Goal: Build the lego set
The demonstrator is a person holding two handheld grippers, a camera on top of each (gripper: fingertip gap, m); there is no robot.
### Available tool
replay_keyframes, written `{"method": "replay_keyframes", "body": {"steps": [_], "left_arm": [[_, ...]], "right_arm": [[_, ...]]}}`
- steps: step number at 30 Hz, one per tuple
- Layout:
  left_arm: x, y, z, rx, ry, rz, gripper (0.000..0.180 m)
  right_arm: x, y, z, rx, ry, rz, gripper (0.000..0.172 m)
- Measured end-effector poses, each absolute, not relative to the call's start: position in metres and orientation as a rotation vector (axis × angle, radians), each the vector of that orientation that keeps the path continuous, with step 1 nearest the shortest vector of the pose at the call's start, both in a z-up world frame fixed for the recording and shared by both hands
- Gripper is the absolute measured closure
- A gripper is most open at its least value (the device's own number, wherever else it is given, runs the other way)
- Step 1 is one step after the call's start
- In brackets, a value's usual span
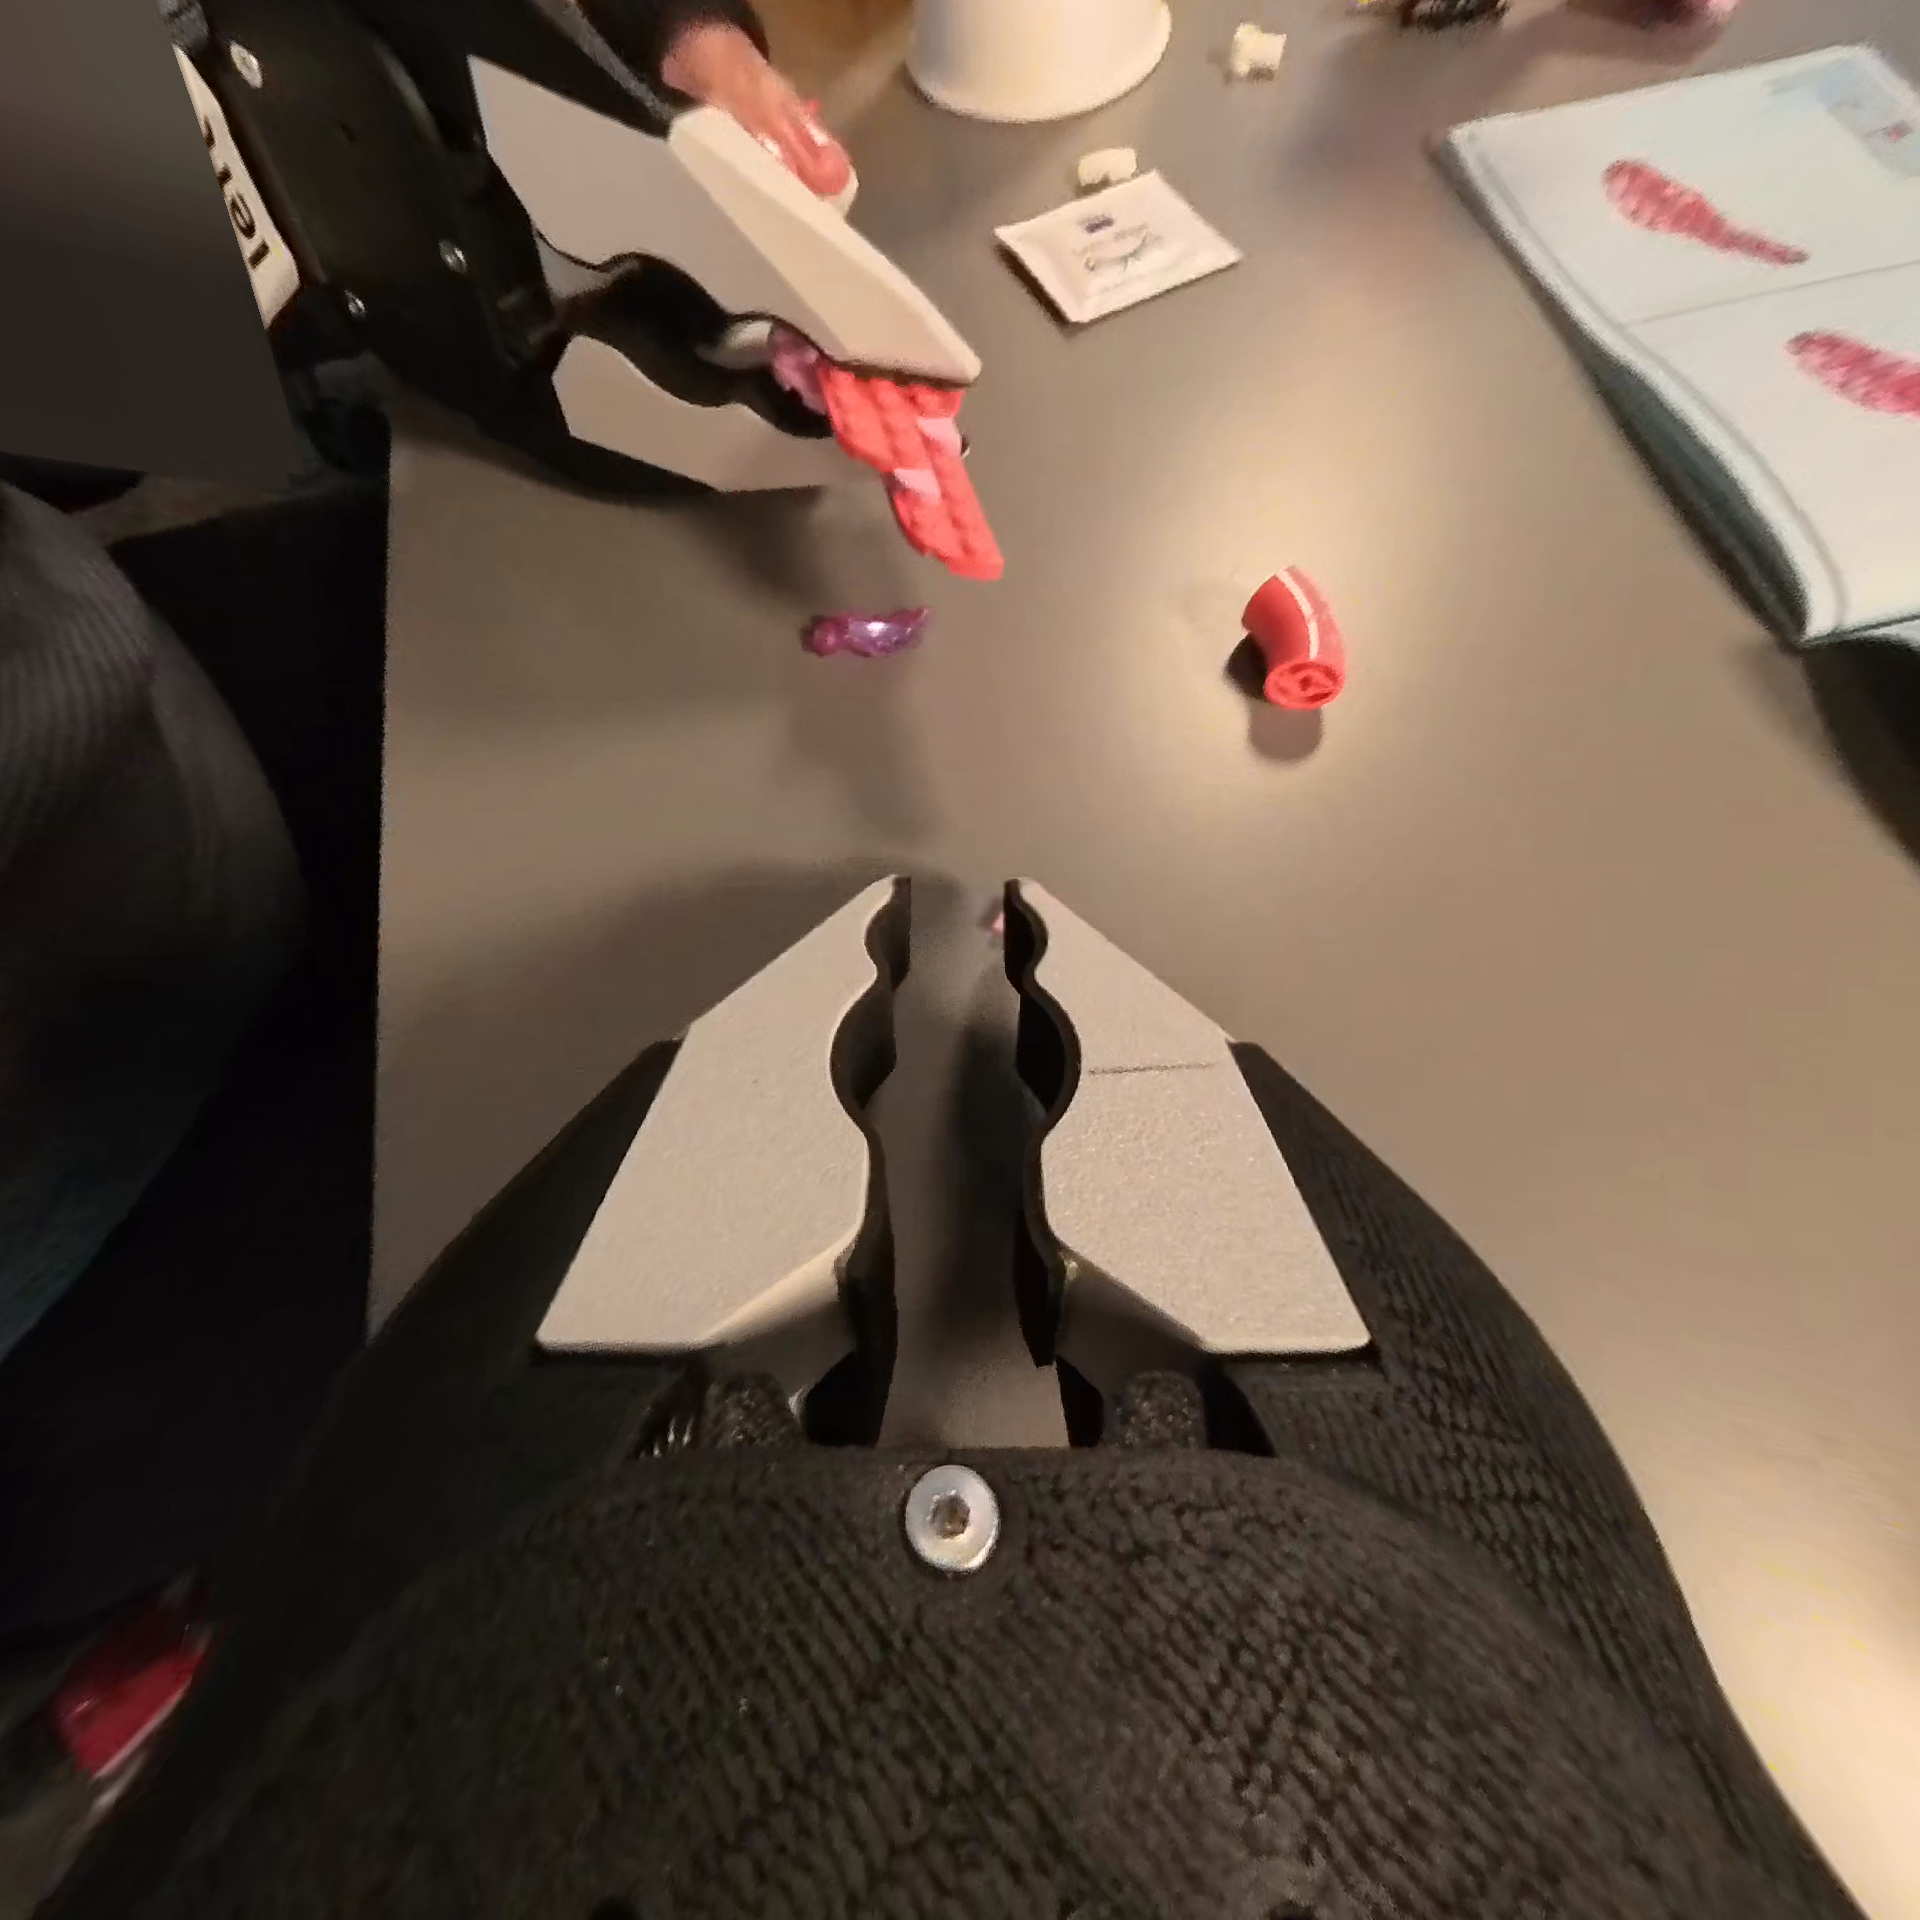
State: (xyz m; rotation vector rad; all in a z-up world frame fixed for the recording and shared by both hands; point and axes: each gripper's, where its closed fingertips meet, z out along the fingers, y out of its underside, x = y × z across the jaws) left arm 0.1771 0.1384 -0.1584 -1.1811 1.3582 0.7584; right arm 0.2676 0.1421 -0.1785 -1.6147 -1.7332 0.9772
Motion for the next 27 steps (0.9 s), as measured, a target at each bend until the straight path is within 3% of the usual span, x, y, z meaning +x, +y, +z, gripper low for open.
{"method": "replay_keyframes", "body": {"steps": [5,19,27], "left_arm": [[0.178,0.138,-0.159,-1.178,1.367,0.757,0.17],[0.177,0.137,-0.16,-1.185,1.372,0.753,0.169],[0.177,0.137,-0.161,-1.188,1.375,0.754,0.169]], "right_arm": [[0.263,0.143,-0.189,-1.576,-1.848,0.907,0.146],[0.275,0.14,-0.19,-1.599,-1.922,0.899,0.163],[0.269,0.139,-0.19,-1.584,-1.901,0.901,0.16]]}}
